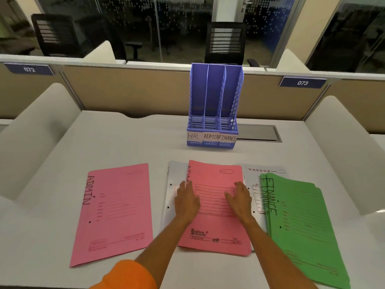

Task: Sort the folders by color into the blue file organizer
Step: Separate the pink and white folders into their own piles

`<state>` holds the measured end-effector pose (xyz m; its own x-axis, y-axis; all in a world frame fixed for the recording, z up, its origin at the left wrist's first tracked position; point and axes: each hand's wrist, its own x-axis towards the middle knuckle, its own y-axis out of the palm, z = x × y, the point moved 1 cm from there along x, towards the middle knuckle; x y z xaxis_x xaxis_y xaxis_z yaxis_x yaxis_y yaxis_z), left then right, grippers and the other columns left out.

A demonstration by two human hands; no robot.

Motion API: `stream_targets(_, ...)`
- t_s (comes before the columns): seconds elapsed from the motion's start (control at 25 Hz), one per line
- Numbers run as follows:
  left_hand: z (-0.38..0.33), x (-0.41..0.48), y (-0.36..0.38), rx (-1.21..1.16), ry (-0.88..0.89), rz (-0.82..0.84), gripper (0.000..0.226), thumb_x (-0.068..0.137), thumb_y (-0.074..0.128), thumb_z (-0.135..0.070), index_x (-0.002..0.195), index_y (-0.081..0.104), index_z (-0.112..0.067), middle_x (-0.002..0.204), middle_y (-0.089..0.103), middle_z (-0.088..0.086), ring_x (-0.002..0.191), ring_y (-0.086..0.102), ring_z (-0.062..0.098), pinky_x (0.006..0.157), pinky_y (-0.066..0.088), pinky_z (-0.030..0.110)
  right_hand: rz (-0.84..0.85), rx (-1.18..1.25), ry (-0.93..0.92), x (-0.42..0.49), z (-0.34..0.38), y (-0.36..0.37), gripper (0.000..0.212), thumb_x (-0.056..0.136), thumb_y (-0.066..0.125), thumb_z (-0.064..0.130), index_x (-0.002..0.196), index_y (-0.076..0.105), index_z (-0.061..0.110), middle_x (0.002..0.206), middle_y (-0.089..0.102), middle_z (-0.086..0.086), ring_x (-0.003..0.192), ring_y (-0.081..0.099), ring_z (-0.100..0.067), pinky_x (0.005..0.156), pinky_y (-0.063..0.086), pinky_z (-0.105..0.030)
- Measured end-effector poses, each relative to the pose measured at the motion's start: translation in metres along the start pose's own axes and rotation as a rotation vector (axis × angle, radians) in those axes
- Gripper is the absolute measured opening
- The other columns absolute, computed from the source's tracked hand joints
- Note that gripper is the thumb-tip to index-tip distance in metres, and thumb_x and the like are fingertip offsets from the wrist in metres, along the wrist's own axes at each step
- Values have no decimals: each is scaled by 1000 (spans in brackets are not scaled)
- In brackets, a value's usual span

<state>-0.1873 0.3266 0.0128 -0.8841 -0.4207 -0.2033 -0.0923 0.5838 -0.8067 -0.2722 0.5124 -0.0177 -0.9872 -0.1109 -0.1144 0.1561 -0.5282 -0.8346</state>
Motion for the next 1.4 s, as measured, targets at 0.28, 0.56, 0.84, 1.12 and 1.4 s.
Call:
stream_targets(0.28,22,6,-2,-414,-341,24,34,78,69,-6,108,53,-5,100,65,14,85,65,28,65,55,33,-3,122,48,-2,-1,-4,61,82,73,19,133,44,0,136,46,-19,125,44,-33,104,37,-41)
stream_targets(0.56,26,4,-8,-965,-396,243,32,73,75,4,104,74,-5,102,74,16,92,72,29,84,60,43,2,143,44,-9,-2,-4,58,76,76,16,124,47,-2,123,49,-14,113,49,-29,86,41,-30)
stream_targets(0.84,30,-9,-15,-1106,-370,391,63,57,91,-11,114,63,-7,107,73,14,97,72,31,85,59,46,-4,122,-11,-12,-5,-4,37,73,73,16,99,48,6,101,47,-5,91,49,-22,66,34,-25)
stream_targets(1.12,17,-18,-17,-1003,-374,344,61,56,93,-3,103,53,-2,96,74,18,84,75,30,72,62,44,1,170,21,-16,-12,-12,46,77,70,14,117,50,2,114,51,-9,99,46,-19,82,37,-27)
stream_targets(1.4,16,-17,-25,-1007,-339,268,64,62,90,-2,112,51,-1,98,74,15,83,75,28,72,63,42,-95,250,223,-16,-37,-18,76,76,61,59,133,47,10,129,55,-13,115,52,-30,97,46,-52)
